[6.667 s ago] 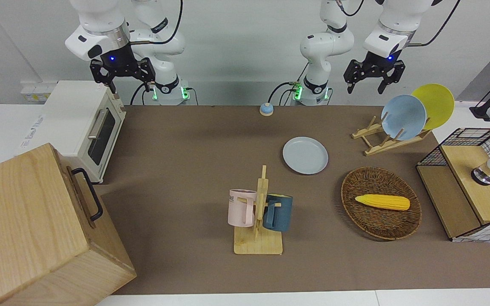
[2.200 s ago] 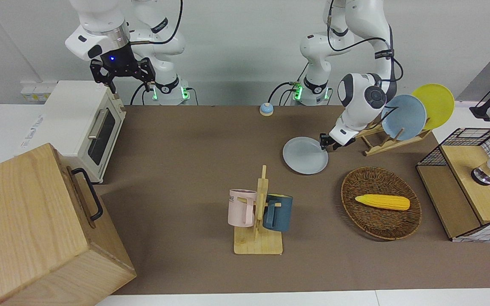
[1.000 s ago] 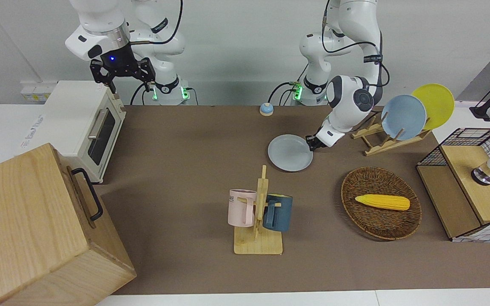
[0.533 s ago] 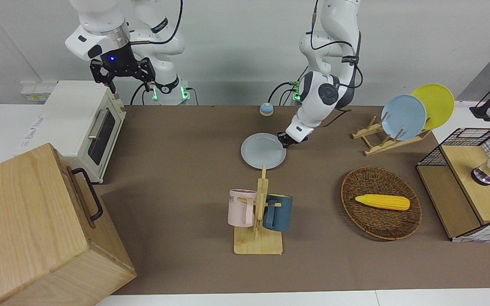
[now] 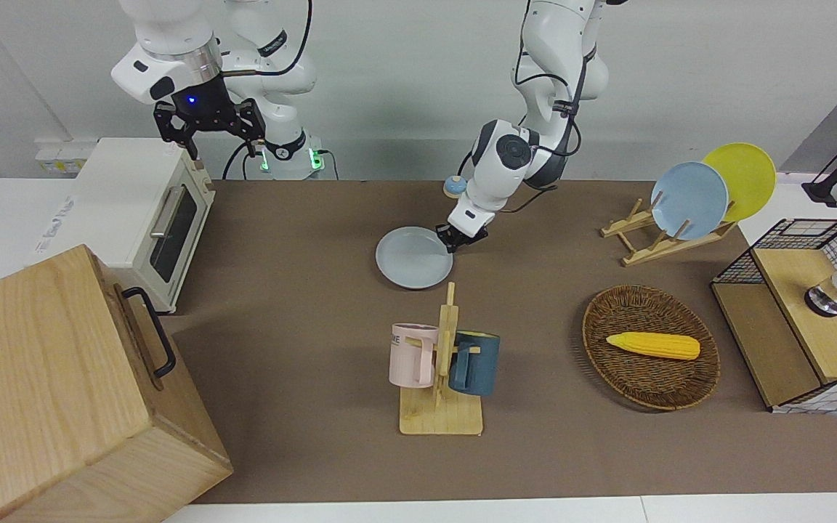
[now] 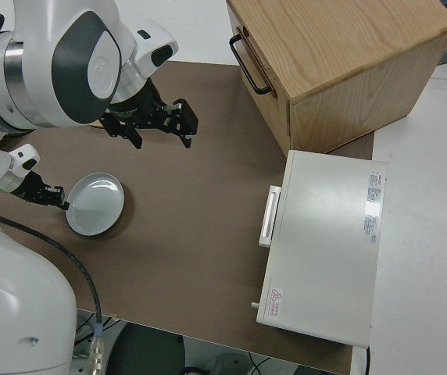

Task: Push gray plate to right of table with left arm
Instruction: 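Push the gray plate with the left gripper across the table toward the toaster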

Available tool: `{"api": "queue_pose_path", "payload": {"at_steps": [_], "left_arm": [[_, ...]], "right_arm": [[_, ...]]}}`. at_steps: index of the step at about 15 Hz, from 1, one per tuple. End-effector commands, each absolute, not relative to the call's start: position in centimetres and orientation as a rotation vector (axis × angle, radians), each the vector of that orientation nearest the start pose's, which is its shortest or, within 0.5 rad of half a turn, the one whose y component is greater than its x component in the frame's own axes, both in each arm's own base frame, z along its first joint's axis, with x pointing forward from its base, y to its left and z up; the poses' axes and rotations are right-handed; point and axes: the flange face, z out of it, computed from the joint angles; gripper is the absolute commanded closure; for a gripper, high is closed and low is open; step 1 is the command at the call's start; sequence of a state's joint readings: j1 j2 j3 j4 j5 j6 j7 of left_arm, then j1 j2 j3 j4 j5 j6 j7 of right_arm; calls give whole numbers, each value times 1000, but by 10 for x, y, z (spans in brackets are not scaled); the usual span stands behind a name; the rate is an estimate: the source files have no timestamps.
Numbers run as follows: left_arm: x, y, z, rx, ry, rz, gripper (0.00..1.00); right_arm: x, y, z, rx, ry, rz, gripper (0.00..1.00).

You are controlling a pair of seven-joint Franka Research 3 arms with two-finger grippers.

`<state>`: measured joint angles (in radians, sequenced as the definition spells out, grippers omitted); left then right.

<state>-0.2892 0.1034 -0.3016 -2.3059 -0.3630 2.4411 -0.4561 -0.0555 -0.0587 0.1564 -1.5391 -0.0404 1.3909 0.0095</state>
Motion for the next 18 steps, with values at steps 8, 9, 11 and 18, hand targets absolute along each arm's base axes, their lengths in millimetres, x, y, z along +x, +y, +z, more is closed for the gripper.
{"api": "queue_pose_path", "payload": {"at_steps": [8,9,11,18], "left_arm": [[413,-393,303,-3440,-403,203,1000],[411,-406,306,-3457,-402,195,1000],[406,-433,305,-3469,-469,194,1000],[406,-440,308,-3480,-443,183,403]], "right_arm": [[511,50,658,-3188,-147,142,5],[511,50,658,-3188,-147,142,5],[511,50,658,-3188,-147,142,5],[511,50,658,-3188,-147,142,5]]}}
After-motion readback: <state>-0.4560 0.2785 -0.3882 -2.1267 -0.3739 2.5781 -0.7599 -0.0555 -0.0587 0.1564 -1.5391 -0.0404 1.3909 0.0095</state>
